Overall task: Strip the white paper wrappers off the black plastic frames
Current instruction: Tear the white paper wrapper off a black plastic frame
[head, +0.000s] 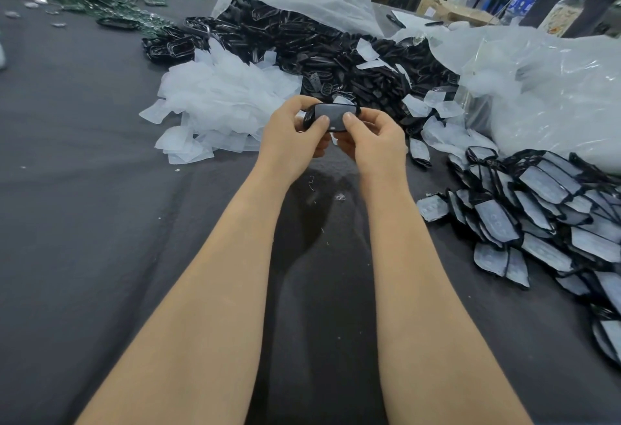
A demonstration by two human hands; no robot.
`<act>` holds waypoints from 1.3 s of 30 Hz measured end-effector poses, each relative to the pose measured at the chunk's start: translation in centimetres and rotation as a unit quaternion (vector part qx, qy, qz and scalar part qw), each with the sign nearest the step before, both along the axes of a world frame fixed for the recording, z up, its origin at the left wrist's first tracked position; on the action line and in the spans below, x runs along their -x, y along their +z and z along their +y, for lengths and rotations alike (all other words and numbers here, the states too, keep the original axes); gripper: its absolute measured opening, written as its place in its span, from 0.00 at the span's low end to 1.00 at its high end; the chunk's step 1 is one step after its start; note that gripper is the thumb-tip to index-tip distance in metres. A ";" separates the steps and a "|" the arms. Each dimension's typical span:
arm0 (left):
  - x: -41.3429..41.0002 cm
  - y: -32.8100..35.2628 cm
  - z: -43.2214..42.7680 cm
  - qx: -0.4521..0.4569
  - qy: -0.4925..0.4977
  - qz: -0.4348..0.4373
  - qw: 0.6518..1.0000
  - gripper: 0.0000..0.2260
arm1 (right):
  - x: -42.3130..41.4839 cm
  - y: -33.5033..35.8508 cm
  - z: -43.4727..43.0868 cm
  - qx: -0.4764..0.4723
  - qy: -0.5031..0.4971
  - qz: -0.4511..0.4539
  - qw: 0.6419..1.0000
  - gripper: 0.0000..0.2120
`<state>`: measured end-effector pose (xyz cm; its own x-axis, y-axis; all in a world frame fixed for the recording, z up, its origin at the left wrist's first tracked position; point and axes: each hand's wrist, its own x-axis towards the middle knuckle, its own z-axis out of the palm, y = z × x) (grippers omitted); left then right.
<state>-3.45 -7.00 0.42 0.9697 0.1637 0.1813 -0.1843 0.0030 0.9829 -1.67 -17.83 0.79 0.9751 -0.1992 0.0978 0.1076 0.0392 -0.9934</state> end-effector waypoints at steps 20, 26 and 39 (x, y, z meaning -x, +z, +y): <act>-0.6 -0.3 -0.2 -0.033 0.027 0.010 0.999 0.05 | 0.3 -0.1 0.3 0.020 0.008 -0.007 1.000 0.07; -0.3 -0.1 -0.1 0.007 0.024 0.022 0.999 0.03 | 0.6 0.1 0.3 0.049 0.025 -0.009 0.998 0.06; -0.2 0.2 -0.3 0.002 0.038 0.042 0.998 0.07 | 0.7 0.1 0.8 0.043 -0.002 0.021 0.999 0.03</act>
<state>-3.30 -7.27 0.61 0.9660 0.2388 0.0991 -0.1013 -0.0032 0.9949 -2.41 -17.07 0.88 0.9781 -0.1948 0.0738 0.0660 -0.0463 -0.9967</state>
